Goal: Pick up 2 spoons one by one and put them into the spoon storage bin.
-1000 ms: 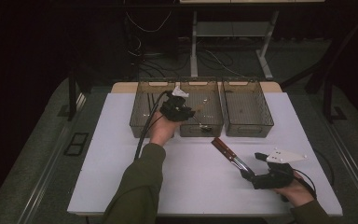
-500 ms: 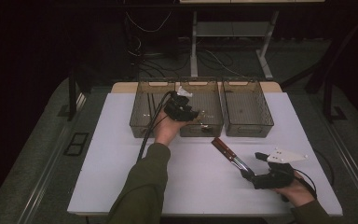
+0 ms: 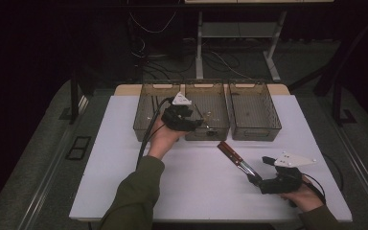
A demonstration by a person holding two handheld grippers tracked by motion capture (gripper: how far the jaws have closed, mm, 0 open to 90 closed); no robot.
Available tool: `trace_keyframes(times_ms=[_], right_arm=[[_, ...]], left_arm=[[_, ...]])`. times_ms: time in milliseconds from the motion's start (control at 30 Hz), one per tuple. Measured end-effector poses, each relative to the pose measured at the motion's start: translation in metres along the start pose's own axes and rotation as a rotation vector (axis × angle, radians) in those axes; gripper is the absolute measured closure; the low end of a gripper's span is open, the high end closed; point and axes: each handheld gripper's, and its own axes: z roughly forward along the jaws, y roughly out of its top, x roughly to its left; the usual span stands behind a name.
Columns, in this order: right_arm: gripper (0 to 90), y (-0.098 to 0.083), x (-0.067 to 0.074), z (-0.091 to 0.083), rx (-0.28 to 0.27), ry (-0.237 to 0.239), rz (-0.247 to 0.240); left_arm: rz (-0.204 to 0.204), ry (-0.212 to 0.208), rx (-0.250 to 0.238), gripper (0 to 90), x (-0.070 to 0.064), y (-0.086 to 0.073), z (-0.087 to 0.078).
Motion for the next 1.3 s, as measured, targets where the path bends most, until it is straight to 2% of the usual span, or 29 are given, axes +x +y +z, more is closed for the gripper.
trace_keyframes(times_ms=[33,167,200,433,533,633,1033,1200,1300], right_arm=[[11.2,0.000,0.000,0.000,-0.002,0.000,0.002],[11.2,0.000,-0.001,0.000,-0.004,-0.004,0.009],[11.2,0.000,-0.001,0.000,-0.005,-0.003,0.013],[11.2,0.000,-0.001,0.001,0.001,-0.002,0.023],[11.2,0.000,-0.001,0.001,0.001,-0.004,0.021],[11.2,0.000,-0.001,0.001,0.002,-0.003,0.022],[11.2,0.000,0.000,-0.001,0.005,0.001,0.019],[11.2,0.001,-0.001,-0.001,0.012,-0.005,0.020],[11.2,0.002,-0.002,-0.002,0.017,-0.009,0.015]], left_arm=[[0.016,-0.004,0.002,39.0,-0.001,-0.002,-0.004],[0.014,-0.022,-0.025,35.4,-0.006,-0.014,-0.017],[0.030,-0.023,-0.017,34.6,-0.006,-0.017,-0.021],[-0.010,-0.045,-0.051,28.5,-0.009,-0.042,-0.041],[-0.007,-0.046,-0.047,25.7,-0.011,-0.052,-0.050],[-0.020,-0.061,-0.055,25.4,-0.013,-0.062,-0.058],[-0.006,-0.038,-0.043,17.9,-0.020,-0.111,-0.083],[-0.013,-0.061,-0.046,14.9,-0.025,-0.126,-0.092],[-0.003,-0.071,-0.029,13.6,-0.029,-0.135,-0.096]])
